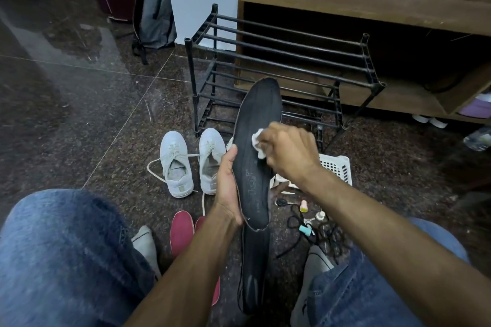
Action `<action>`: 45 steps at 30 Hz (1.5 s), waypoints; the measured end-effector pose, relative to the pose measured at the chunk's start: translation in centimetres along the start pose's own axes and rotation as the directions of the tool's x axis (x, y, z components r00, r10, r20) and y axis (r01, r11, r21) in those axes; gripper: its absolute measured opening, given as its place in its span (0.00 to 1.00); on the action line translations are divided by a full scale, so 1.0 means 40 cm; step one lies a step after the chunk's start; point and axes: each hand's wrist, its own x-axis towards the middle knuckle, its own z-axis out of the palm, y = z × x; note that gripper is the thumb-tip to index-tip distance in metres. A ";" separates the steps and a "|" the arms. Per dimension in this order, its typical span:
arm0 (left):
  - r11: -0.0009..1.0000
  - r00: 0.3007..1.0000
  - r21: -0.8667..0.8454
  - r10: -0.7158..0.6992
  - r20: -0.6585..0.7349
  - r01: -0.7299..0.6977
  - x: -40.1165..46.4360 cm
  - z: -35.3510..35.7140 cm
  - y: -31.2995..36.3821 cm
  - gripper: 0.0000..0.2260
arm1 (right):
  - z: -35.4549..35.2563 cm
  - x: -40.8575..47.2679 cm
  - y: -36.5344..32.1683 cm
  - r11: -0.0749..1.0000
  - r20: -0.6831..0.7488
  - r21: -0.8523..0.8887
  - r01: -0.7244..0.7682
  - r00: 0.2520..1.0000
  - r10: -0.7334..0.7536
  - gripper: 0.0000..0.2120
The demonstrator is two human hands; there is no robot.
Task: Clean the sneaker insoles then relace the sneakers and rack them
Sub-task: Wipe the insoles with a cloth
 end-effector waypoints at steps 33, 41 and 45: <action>0.995 0.993 -0.029 0.096 -0.069 -0.098 -0.006 0.024 0.018 0.22 | 0.013 -0.033 -0.018 0.984 -0.061 0.155 0.089 0.995 -0.081 0.09; 0.999 0.995 -0.003 0.052 -0.084 -0.052 -0.007 0.029 0.022 0.27 | 0.048 -0.102 -0.010 0.931 -0.073 0.234 0.279 0.960 -0.269 0.06; 0.998 0.991 -0.010 0.066 -0.116 -0.068 -0.017 0.044 0.003 0.19 | 0.035 -0.013 0.023 0.976 -0.162 0.208 0.064 0.986 -0.031 0.07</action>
